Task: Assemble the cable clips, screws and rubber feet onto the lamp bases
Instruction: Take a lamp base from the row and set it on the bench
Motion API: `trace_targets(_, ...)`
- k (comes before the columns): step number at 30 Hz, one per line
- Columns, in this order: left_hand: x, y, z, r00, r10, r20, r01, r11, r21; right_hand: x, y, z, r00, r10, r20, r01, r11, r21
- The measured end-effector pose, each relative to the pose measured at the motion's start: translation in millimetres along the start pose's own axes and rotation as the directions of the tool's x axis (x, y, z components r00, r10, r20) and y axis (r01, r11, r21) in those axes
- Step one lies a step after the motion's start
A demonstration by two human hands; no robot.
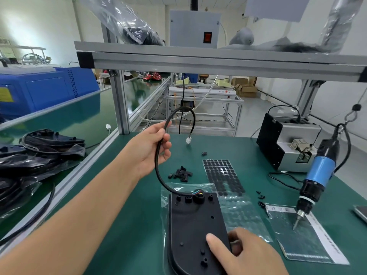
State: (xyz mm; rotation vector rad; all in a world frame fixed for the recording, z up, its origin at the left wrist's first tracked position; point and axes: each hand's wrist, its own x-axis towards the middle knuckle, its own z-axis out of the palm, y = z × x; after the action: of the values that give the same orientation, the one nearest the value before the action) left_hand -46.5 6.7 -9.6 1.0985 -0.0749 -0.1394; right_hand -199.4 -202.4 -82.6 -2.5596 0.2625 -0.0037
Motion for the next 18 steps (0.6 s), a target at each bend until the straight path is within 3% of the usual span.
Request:
trace_targets(2,-13.1,0.4,7.0,0.999,0.024,0.022,-0.024,1.0,0.014,1.4,-4.8,-8.4,0.999,-0.044,-0.021,0.042,0.994,-0.106)
trace_targets(3,-20.6,-0.1,11.1,0.999,0.042,0.03,-0.043,0.998,0.041,5.8,-7.7,-13.0,0.996,-0.073,-0.059,0.068,0.995,-0.071)
trace_targets(5,-36.1,-5.1,20.1,0.995,0.098,0.03,-0.101,0.986,0.133,20.3,-22.0,-24.7,0.98,-0.138,-0.144,0.171,0.955,0.244)
trace_targets(7,-52.0,-13.6,30.3,0.984,0.177,0.016,-0.176,0.958,0.227,38.9,-46.8,-40.5,0.975,-0.144,-0.169,0.215,0.796,0.566)
trace_targets(10,-72.9,-25.1,41.4,0.96,0.279,0.021,-0.268,0.898,0.349,70.9,-87.4,-58.7,0.994,-0.107,-0.02,0.073,0.52,0.851)
trace_targets(13,-85.8,-30.4,40.8,0.952,0.303,0.041,-0.291,0.856,0.426,92.1,-114.9,-67.3,0.986,-0.103,0.134,-0.112,0.191,0.975)
trace_targets(15,-91.4,-30.2,34.8,0.958,0.281,0.053,-0.273,0.844,0.462,96.9,-126.8,-66.6,0.977,-0.099,0.19,-0.179,0.112,0.978)
trace_targets(18,-93.3,-20.0,21.2,0.985,0.16,0.06,-0.17,0.885,0.433,96.3,-138.6,-62.5,0.972,-0.122,0.202,-0.189,0.113,0.975)
